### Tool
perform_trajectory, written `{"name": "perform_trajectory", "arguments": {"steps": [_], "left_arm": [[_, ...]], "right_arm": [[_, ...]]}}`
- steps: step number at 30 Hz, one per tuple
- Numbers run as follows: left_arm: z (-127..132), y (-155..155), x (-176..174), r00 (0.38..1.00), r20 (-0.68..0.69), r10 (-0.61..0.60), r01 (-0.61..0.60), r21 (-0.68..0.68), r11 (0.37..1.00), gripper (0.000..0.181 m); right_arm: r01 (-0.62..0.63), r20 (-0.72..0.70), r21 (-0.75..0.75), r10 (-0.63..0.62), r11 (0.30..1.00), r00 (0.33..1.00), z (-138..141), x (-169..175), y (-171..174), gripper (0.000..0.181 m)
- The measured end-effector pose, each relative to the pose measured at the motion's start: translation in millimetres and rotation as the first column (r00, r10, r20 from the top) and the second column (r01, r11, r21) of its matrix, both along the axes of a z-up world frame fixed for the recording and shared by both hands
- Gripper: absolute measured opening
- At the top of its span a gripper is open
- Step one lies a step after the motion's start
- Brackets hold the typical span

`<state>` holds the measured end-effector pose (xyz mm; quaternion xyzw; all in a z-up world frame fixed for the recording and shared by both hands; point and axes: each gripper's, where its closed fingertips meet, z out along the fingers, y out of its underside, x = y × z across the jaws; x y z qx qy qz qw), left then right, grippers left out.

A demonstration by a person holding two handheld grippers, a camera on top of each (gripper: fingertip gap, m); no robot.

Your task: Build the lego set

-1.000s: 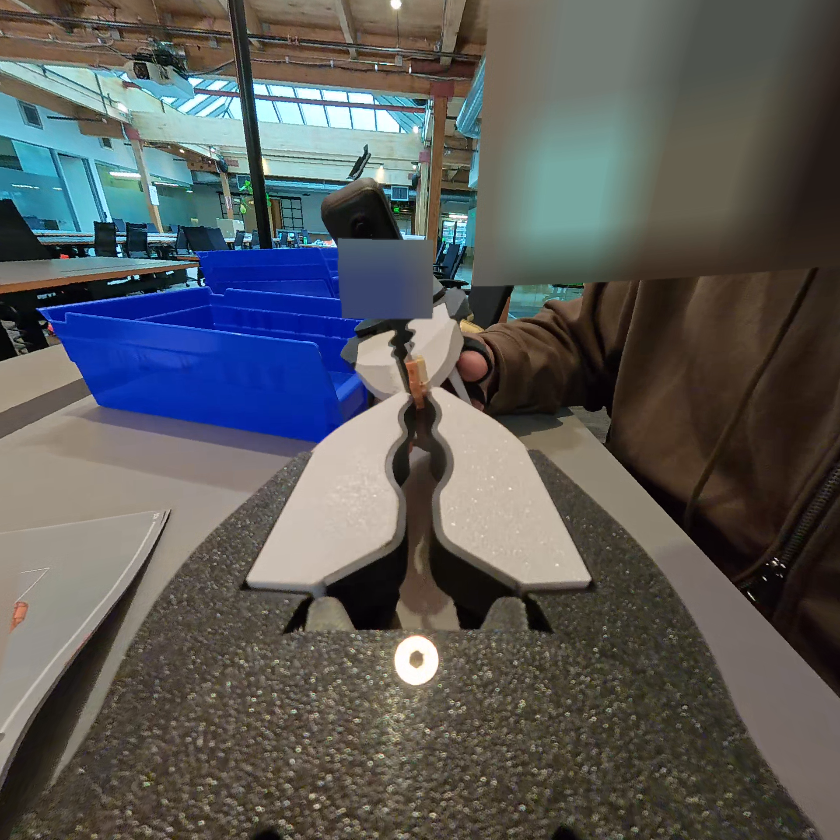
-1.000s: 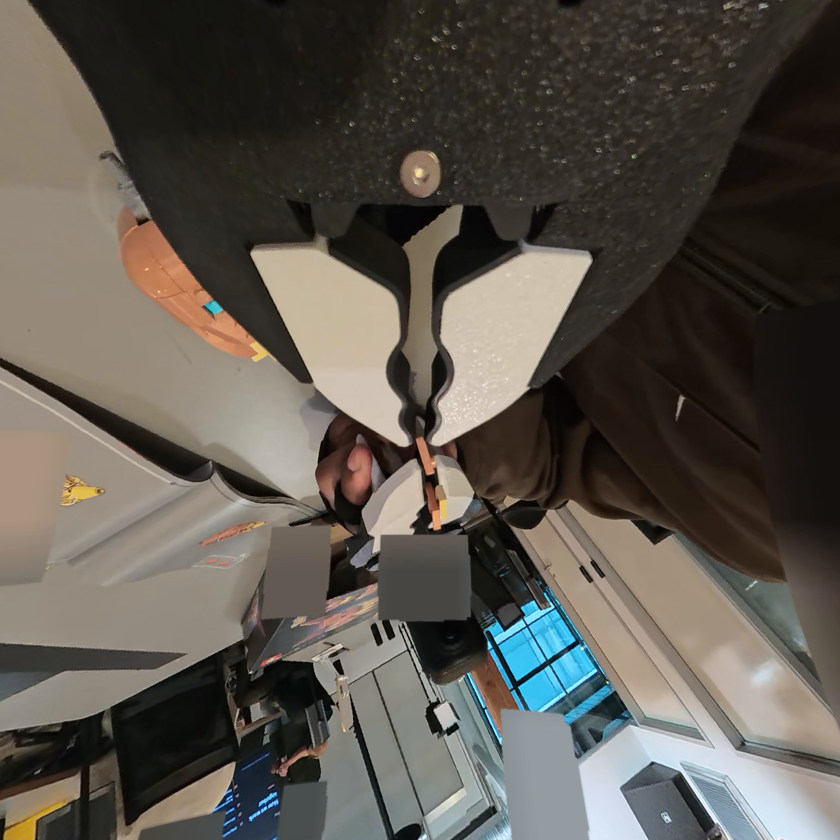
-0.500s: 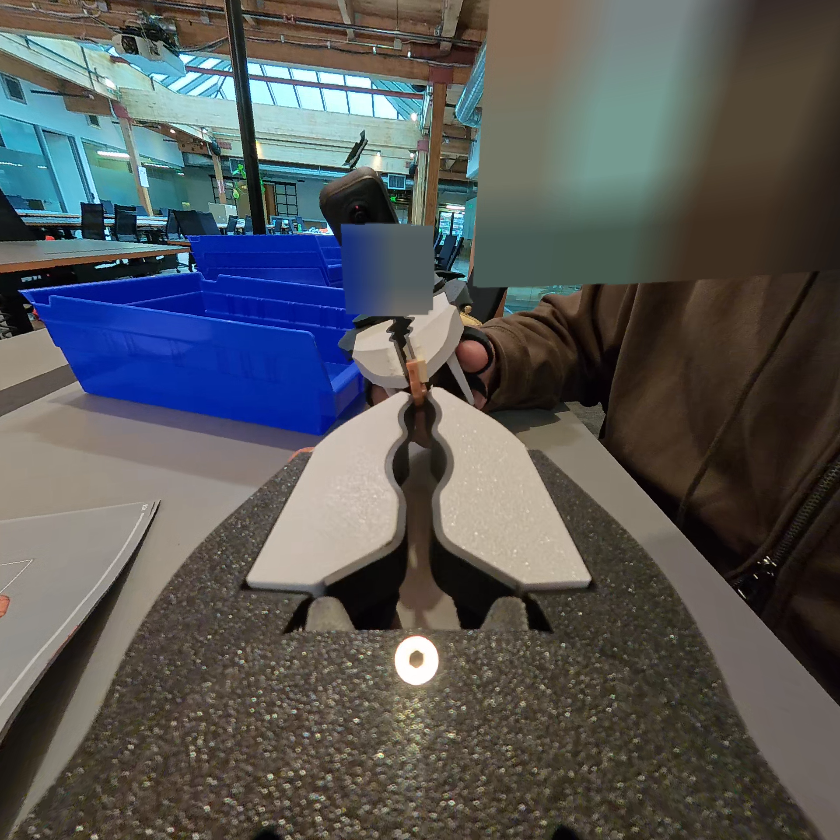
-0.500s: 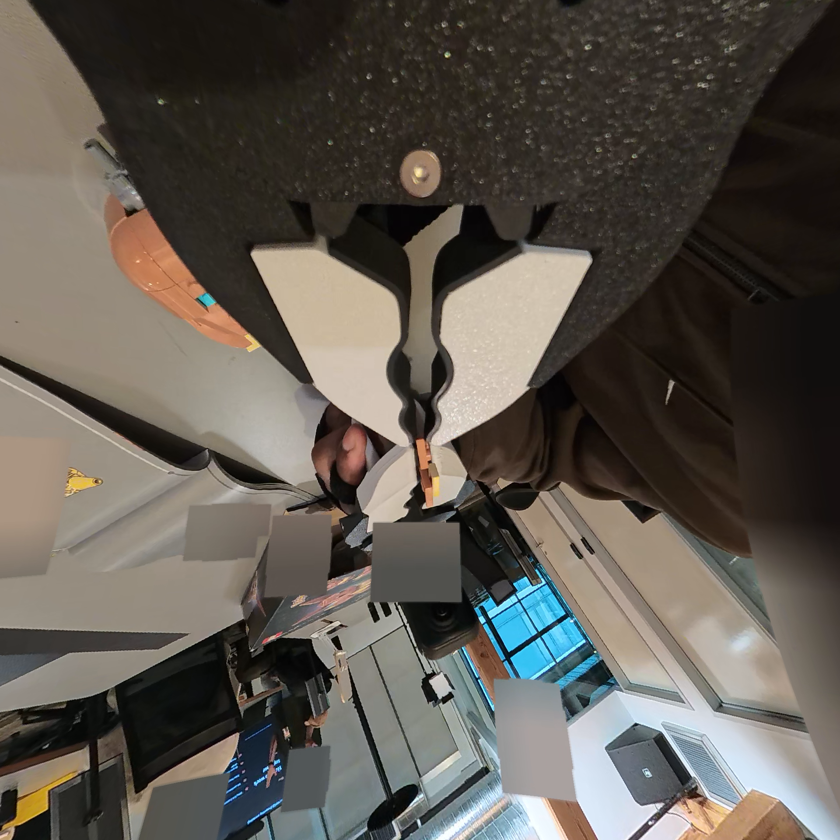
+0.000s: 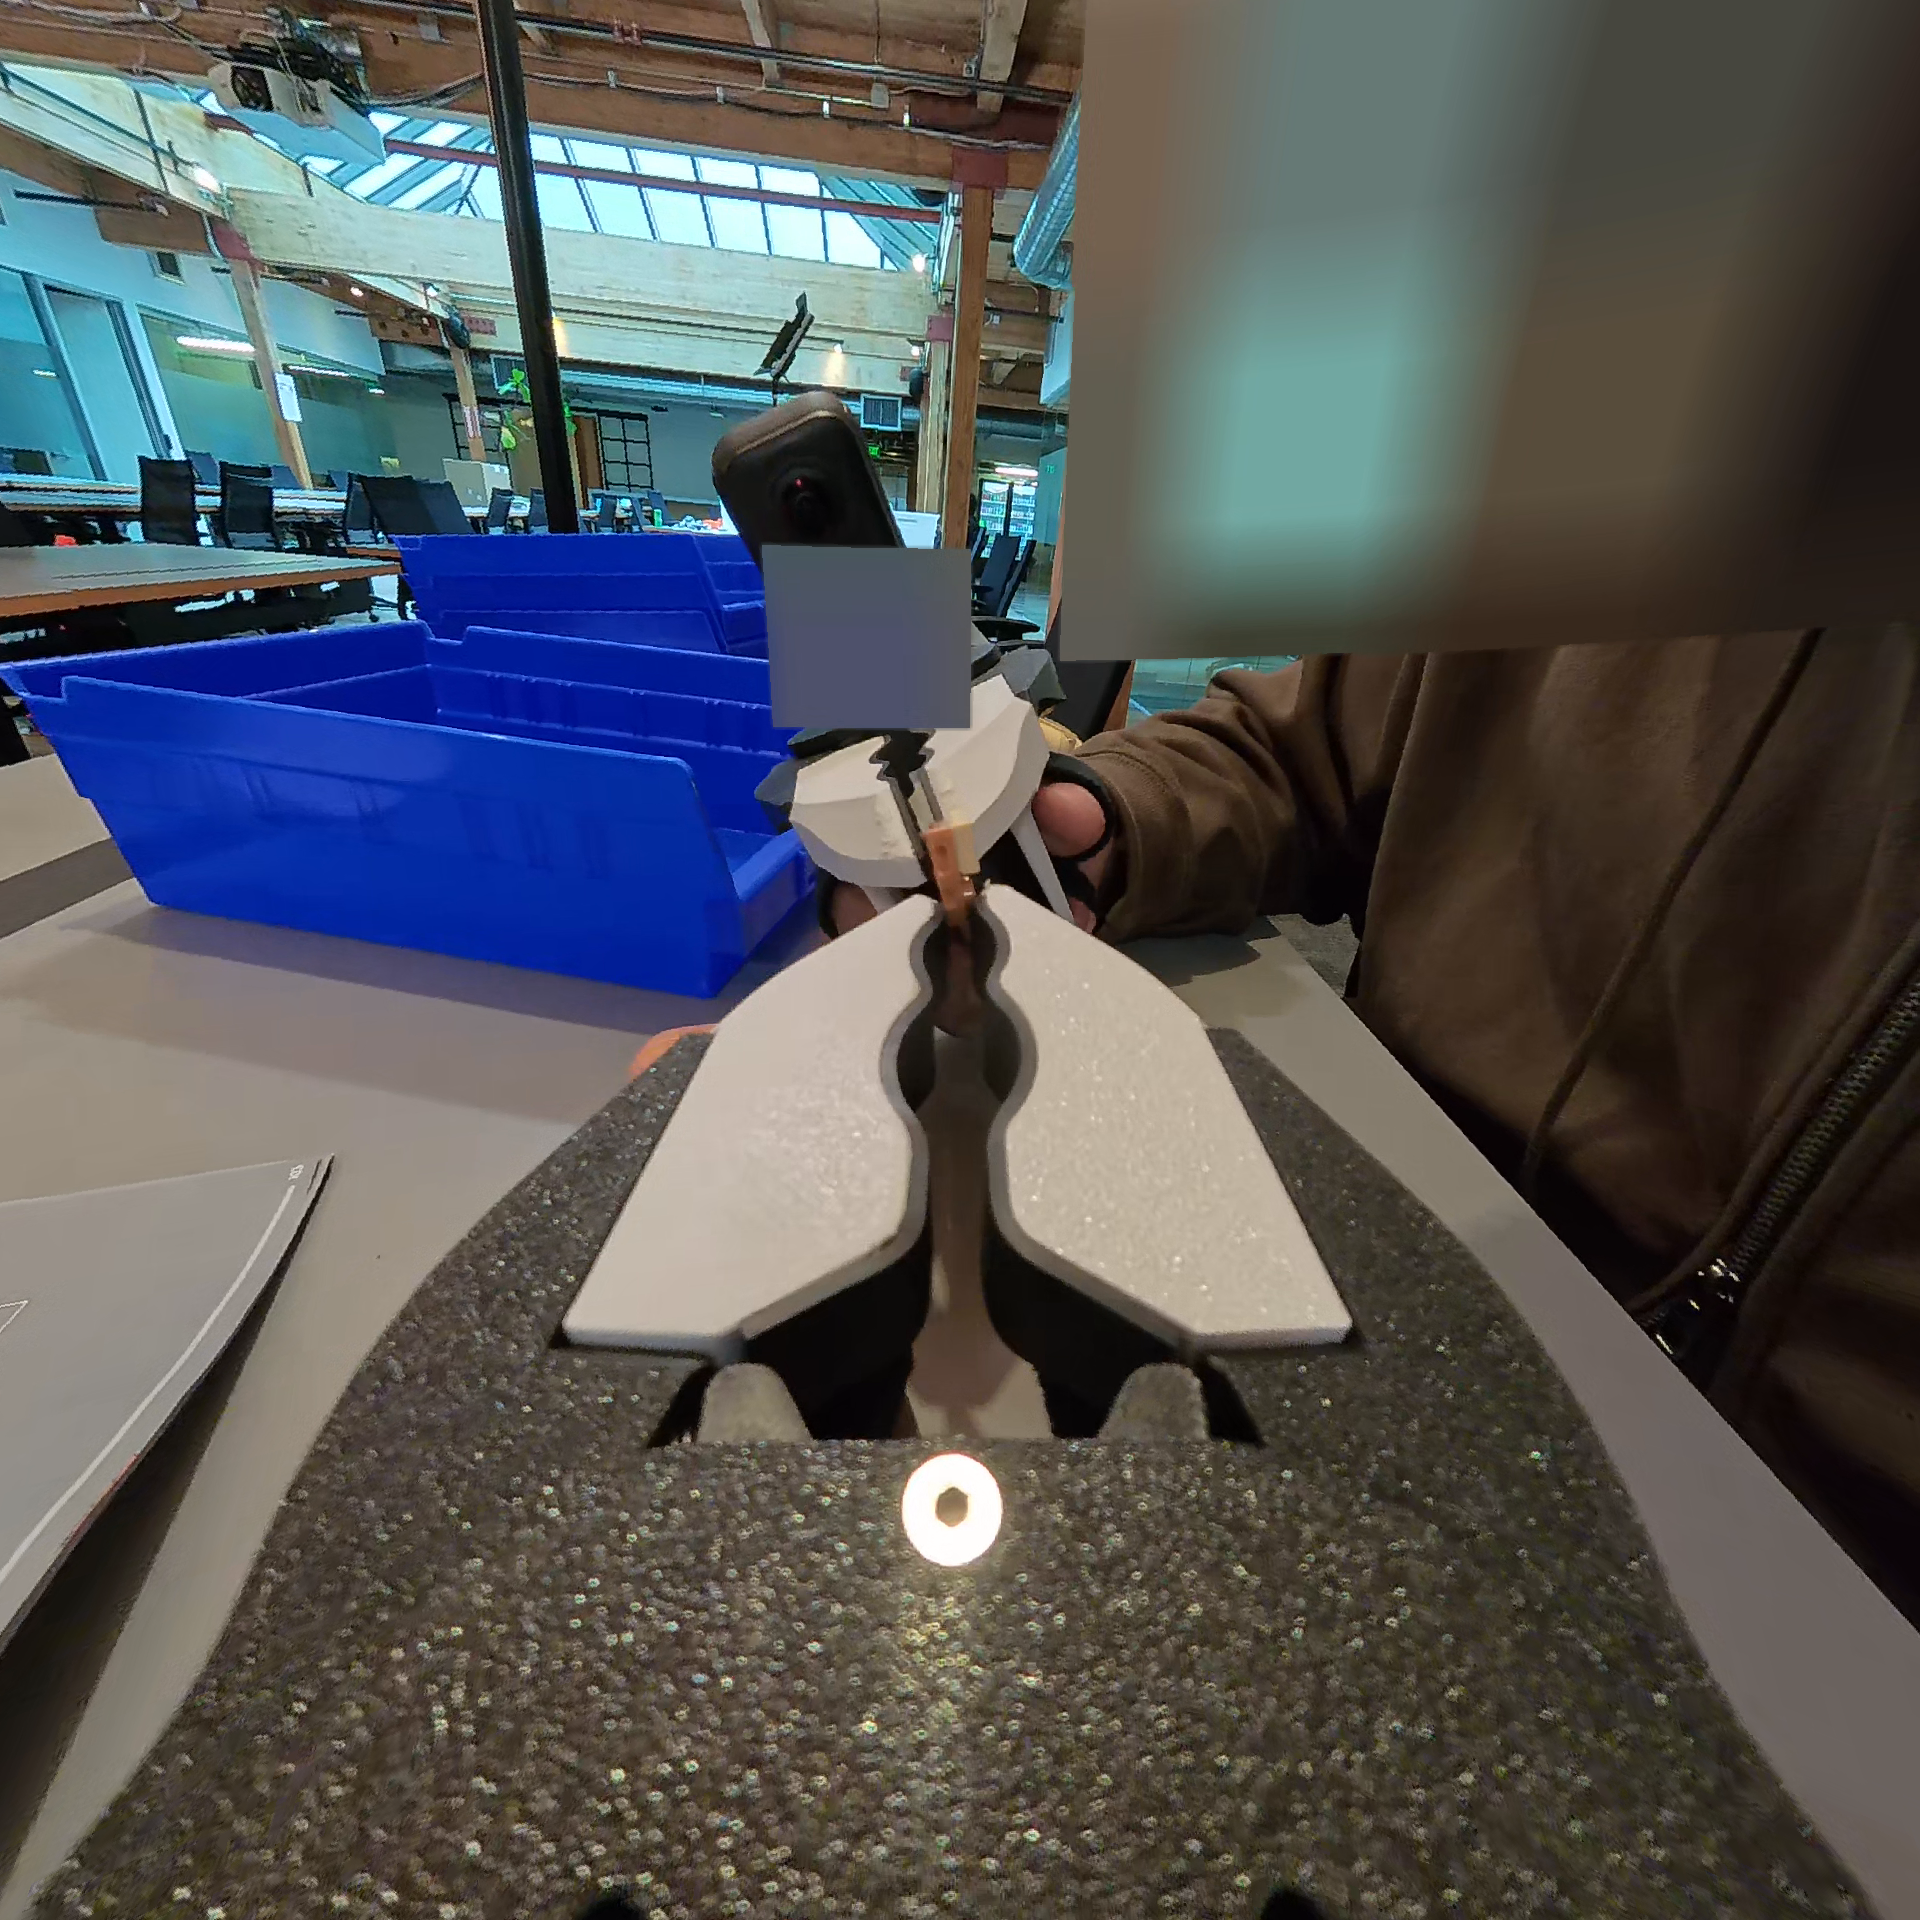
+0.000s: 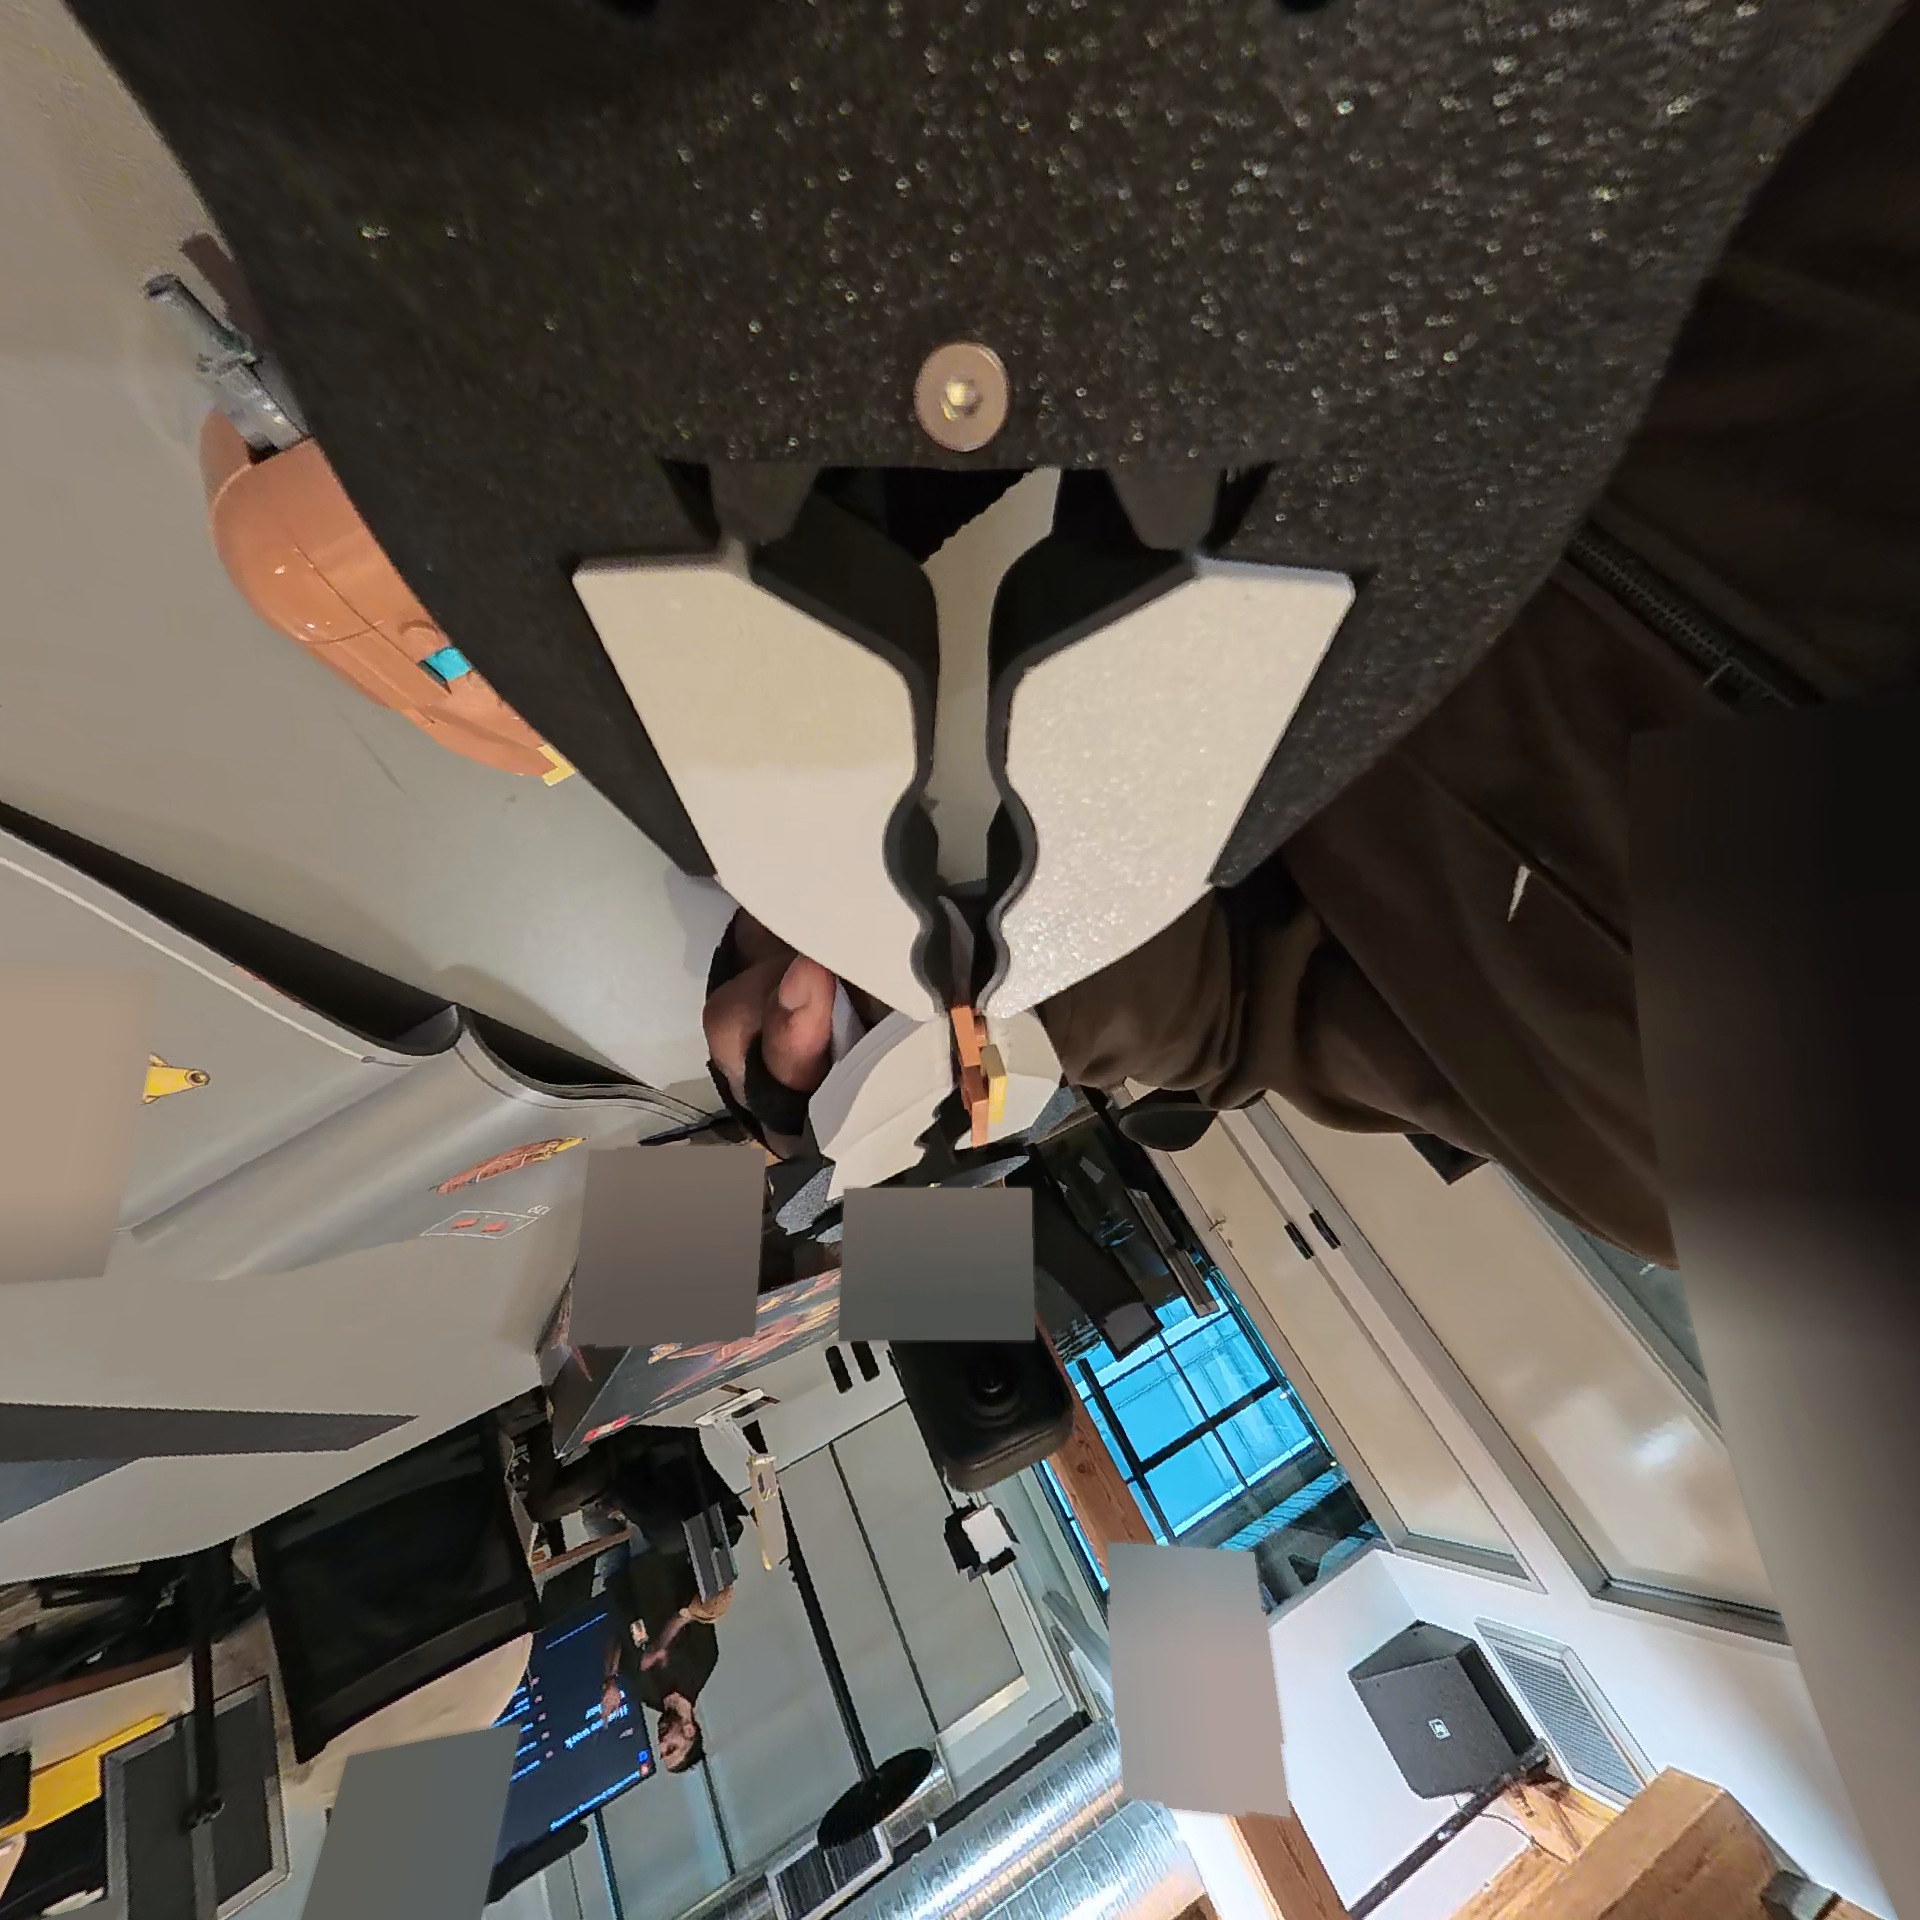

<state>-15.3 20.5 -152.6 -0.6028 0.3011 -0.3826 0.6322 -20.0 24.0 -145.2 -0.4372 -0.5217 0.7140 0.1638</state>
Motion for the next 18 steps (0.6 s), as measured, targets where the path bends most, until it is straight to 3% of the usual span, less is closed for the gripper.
{"name": "perform_trajectory", "arguments": {"steps": [18], "left_arm": [[-6.7,1.2,0.4,0.998,0.037,-0.044,0.048,-0.105,0.993,0.004]], "right_arm": [[0.081,-0.004,-0.034,-0.081,0.996,0.997,0.5,-3.4,4.8,0.002]]}}
